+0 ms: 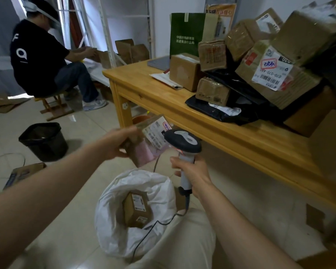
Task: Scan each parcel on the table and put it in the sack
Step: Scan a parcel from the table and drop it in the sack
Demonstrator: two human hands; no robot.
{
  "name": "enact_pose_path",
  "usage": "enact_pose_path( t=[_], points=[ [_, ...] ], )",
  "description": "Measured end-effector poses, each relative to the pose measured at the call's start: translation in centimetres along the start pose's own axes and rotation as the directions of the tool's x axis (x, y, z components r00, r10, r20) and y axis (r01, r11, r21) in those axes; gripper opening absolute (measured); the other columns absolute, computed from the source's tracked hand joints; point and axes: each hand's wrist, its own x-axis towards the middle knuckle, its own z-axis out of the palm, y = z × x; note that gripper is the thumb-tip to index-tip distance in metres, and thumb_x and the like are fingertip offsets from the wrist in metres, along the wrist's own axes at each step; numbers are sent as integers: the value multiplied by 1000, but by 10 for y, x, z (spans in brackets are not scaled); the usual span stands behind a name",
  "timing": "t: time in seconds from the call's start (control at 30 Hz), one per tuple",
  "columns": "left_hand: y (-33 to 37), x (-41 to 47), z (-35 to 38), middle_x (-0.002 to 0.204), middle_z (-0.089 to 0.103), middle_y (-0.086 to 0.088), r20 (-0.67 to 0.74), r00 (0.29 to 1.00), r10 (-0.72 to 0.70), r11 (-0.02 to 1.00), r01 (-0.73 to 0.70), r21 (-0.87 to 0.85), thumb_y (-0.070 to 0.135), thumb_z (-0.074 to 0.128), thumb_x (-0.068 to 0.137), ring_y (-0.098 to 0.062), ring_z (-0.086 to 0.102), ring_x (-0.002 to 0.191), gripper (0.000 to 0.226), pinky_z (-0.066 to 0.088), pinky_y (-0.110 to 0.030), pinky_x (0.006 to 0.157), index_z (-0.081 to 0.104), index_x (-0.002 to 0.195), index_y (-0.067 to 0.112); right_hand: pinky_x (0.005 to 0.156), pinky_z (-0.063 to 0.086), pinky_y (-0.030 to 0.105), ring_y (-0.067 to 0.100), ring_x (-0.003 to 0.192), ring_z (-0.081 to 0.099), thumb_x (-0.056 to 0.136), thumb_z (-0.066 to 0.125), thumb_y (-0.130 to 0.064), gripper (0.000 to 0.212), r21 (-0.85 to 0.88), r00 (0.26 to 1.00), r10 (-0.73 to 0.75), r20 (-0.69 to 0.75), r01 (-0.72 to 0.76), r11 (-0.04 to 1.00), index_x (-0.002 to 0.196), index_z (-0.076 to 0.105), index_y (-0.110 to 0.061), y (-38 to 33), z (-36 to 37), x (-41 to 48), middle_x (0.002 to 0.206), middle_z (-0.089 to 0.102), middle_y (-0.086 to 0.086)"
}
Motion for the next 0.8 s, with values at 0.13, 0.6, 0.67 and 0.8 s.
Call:
enact_pose_path(
  t=[0.13,0.6,0.67,0.8],
  points=[
    [33,11,-32,109,61,-7,-141,989,43,982,-16,191,32,75,78,-23,57,98,53,46,-48,97,53,122,11,46,42,24,12,46,47,77,74,-4,12,-106,995,-10,103,21,994,81,62,-6,-4,-10,-10,57,56,6],
    [59,28,-43,102,66,-5,-79,996,42,842,7,539,25,80,72,-20,60,96,45,49,-33,63,65,113,14,84,54,32,11,88,63,72,75,-7,28,-495,947,-189,258,298,816,88,62,-26,5,8,-33,85,66,-5],
    [56,30,-44,101,65,-4,-68,997,30,838,12,545,24,80,72,-23,60,100,43,50,-35,67,65,112,15,85,55,38,17,92,65,72,74,-7,26,-528,950,-191,245,296,796,95,67,-16,5,9,-34,91,70,2],
    [52,34,-47,99,66,-5,-74,997,25,836,19,549,24,79,74,-22,61,97,36,51,-41,79,66,106,13,84,55,40,19,91,65,72,71,-6,25,-575,946,-204,252,316,755,97,68,-11,6,11,-32,94,72,7]
  ],
)
